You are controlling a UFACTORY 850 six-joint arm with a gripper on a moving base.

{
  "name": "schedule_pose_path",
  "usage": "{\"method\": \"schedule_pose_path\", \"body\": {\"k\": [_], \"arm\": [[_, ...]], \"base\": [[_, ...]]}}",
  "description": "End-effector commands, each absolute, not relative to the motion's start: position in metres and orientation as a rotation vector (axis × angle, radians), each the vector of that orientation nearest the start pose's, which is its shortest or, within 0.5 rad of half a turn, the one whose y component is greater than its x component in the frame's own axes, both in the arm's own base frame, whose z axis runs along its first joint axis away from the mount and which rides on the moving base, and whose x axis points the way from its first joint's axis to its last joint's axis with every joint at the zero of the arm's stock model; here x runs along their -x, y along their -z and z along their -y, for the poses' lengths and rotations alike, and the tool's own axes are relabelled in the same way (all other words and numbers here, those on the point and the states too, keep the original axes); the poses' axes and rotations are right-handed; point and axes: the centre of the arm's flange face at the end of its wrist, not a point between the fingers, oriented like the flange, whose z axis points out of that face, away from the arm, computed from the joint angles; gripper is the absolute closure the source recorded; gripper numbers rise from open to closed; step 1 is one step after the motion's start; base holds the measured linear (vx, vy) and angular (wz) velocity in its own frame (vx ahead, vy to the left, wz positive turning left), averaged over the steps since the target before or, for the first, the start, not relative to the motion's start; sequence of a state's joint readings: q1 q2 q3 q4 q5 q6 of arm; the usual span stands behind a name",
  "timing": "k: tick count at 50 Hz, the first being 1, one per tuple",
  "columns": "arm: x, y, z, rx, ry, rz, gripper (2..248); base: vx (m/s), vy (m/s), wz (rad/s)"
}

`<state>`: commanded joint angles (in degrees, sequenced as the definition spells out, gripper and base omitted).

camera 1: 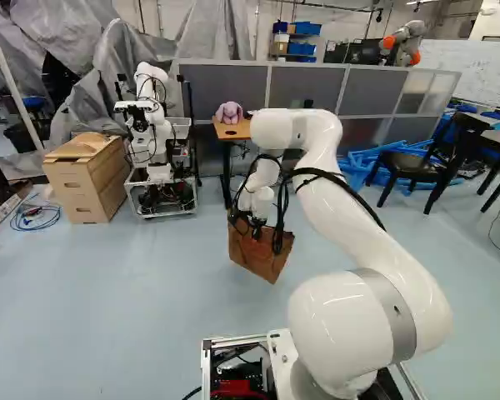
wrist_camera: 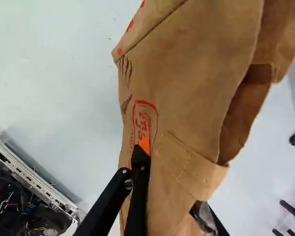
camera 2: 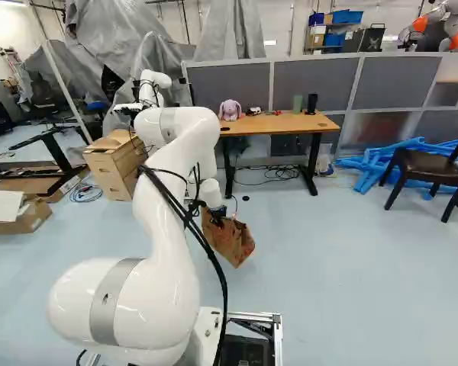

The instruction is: Pick up the bag on the ground and place it on the table

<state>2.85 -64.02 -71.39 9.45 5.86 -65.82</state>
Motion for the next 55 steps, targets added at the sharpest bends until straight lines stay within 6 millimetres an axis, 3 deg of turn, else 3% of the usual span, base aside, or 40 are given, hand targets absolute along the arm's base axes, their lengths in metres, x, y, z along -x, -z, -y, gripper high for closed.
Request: {"method": "schedule_pose_path", "body": {"k": [55], "arm": [[-0.562,-0.125,-0.026,2.836,0.413,1.609,229]], "base": [[0.0,0.0,0.0]]}}
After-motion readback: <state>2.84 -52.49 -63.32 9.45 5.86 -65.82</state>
